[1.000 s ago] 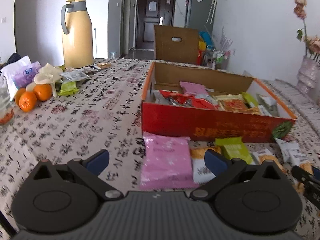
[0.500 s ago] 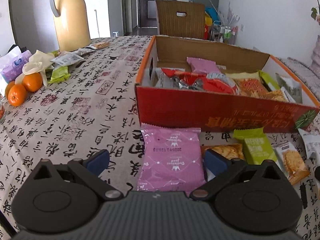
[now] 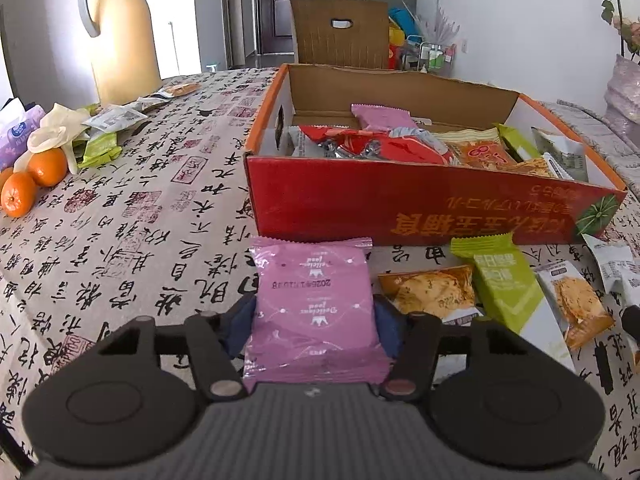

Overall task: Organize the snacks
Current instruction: 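Carry the pink packet and cracker packet over the cardboard box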

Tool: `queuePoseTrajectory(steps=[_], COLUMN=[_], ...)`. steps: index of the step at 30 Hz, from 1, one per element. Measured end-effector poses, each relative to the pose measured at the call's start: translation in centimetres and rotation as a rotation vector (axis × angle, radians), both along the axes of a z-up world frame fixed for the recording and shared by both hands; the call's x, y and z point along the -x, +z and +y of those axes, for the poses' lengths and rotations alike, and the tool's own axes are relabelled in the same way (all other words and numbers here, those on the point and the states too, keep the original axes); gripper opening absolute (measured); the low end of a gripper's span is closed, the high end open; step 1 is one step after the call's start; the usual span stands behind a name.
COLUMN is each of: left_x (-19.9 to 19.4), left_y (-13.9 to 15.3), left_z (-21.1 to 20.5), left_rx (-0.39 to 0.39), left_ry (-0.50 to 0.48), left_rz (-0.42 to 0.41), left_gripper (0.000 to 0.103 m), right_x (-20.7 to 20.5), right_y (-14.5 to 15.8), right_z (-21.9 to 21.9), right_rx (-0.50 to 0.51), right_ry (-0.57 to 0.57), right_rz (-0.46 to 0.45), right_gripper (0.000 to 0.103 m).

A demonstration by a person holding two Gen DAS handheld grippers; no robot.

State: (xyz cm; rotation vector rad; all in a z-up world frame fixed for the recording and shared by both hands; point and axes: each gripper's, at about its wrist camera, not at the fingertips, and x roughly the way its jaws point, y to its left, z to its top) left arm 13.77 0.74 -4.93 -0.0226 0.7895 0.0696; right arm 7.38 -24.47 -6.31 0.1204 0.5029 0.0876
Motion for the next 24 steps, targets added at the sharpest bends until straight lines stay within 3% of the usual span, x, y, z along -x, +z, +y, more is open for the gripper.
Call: queuePoseTrajectory(steps=[24], left_x=[4.1], left_y=[3.3], left_z=[0.4], left_rx=[0.002], left_ry=[0.009], left_rz=[-0.161], left_gripper=[0.063], right_x=[1.0], right_y=[1.0], right_z=[0.2], right_rx=[0.015], right_ry=[-0.010], right_rz=[-0.055], right_gripper=[0.041])
